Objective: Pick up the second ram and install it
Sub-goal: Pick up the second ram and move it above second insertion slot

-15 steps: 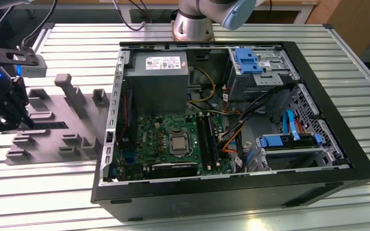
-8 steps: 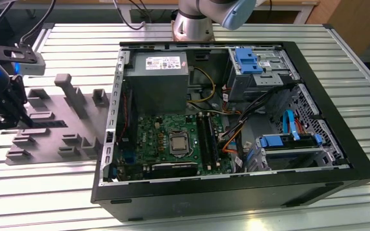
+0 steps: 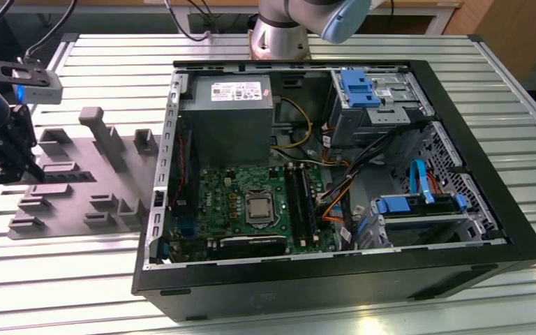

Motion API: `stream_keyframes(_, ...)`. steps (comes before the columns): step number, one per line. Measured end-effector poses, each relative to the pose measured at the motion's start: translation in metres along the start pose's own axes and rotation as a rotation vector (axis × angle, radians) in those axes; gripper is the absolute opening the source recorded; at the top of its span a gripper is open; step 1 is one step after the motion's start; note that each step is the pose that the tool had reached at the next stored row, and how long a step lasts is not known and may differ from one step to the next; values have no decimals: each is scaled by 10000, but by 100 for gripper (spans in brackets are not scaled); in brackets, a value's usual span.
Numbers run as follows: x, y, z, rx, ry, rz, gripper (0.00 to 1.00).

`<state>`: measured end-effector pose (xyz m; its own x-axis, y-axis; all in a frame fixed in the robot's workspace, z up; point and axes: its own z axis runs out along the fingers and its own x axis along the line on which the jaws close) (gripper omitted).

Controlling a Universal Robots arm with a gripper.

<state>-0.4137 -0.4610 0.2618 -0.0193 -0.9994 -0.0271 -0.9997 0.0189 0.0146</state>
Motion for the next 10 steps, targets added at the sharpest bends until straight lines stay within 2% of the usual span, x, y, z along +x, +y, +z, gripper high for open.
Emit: stream_keyframes(10,-3,1,-98,2,-1,0,14)
